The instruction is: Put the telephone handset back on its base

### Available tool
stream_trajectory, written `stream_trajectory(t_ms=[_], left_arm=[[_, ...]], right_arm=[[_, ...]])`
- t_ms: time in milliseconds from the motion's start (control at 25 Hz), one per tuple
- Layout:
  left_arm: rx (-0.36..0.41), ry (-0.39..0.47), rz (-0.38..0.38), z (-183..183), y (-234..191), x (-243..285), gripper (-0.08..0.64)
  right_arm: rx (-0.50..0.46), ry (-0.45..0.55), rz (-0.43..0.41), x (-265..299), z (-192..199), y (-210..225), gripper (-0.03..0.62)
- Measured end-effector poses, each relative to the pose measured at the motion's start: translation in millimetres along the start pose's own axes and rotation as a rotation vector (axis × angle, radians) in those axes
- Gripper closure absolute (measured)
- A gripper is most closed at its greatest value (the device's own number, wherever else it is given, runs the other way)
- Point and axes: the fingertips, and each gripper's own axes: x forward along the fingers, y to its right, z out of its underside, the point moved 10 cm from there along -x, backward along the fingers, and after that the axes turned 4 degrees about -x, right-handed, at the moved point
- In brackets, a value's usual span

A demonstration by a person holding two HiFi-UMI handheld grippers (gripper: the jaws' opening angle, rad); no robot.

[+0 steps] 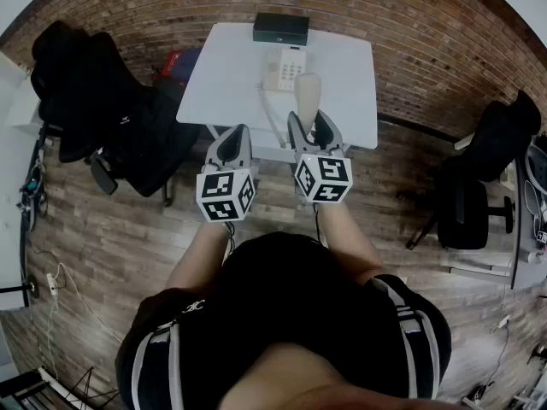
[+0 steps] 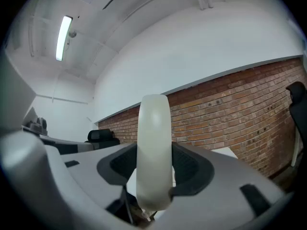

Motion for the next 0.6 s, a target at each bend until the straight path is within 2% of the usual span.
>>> stream_trajectory(t_ms=[160, 600], left_arm=[[0.002, 0.004, 0.001, 1, -1, -4, 0.558], [0.013, 0.016, 0.035, -4, -16, -6, 0.558]], right_arm=[[-0.028, -0.005, 0.004, -2, 2, -5, 0.393], [-0.014, 0.002, 0.044, -1, 1, -21, 0.393]])
